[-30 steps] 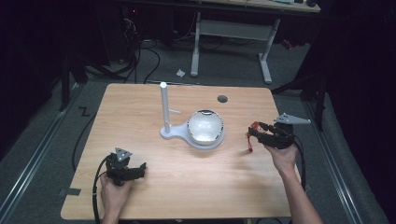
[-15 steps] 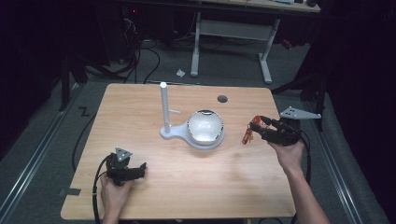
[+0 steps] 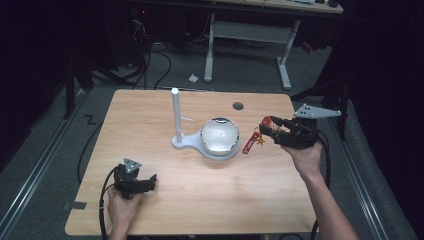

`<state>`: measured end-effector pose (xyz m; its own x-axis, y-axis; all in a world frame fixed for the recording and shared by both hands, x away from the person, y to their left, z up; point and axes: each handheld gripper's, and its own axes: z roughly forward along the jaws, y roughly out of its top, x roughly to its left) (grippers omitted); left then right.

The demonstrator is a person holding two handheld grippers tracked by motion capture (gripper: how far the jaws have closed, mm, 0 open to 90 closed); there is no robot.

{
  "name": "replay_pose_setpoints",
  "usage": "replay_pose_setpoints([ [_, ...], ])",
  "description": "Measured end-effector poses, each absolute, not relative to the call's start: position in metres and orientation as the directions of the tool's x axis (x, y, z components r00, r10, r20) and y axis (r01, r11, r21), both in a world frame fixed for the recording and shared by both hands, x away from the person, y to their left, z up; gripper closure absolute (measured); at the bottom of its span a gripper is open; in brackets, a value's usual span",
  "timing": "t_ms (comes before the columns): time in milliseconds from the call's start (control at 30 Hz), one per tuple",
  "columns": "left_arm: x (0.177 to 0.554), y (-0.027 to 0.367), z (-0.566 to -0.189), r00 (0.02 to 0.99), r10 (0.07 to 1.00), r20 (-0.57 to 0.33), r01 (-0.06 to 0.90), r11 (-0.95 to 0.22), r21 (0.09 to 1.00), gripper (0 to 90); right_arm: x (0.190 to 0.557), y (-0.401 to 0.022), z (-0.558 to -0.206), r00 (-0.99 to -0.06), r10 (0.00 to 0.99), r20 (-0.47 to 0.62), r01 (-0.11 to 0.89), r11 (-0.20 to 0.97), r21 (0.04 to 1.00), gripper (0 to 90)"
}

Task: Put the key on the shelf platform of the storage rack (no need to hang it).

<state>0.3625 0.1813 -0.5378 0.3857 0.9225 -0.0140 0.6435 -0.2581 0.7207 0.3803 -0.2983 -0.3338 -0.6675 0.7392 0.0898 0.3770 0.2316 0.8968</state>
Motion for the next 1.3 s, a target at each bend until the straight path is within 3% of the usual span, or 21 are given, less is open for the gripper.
replay_pose_setpoints([
  [433, 0.362, 0.181, -0.537, 0.393, 0.919, -0.012, 0.640, -0.264, 0.722, 11.7, 0.394, -0.264, -0.314, -0.734, 0.674, 0.085, 0.342, 0.258, 0.903, 47.1],
  [1300, 0.362, 0.181, -0.538, 0.392, 0.920, -0.015, 0.640, -0.261, 0.723, 12.0, 0.441, -0.223, -0.339, -0.713, 0.691, 0.120, 0.414, 0.276, 0.867, 46.9],
])
